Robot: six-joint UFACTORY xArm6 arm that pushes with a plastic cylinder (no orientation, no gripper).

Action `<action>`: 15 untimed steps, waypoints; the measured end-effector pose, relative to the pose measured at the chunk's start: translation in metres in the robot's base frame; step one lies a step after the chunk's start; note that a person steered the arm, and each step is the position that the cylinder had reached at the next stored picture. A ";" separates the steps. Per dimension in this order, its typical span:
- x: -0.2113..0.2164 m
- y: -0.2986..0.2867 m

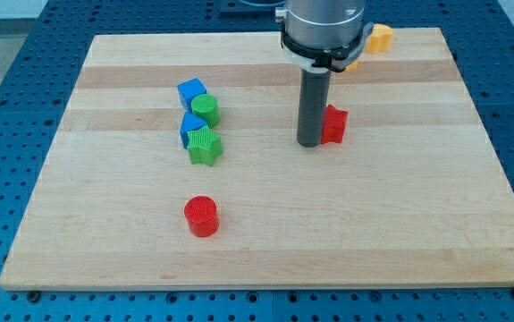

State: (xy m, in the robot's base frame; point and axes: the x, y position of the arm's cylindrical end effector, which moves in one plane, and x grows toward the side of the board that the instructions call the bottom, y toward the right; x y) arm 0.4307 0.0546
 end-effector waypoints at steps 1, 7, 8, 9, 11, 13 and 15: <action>-0.001 0.010; -0.037 0.055; -0.037 0.069; -0.038 0.077; -0.075 0.090; -0.114 0.096; 0.015 0.095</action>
State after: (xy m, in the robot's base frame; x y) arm 0.4462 0.1501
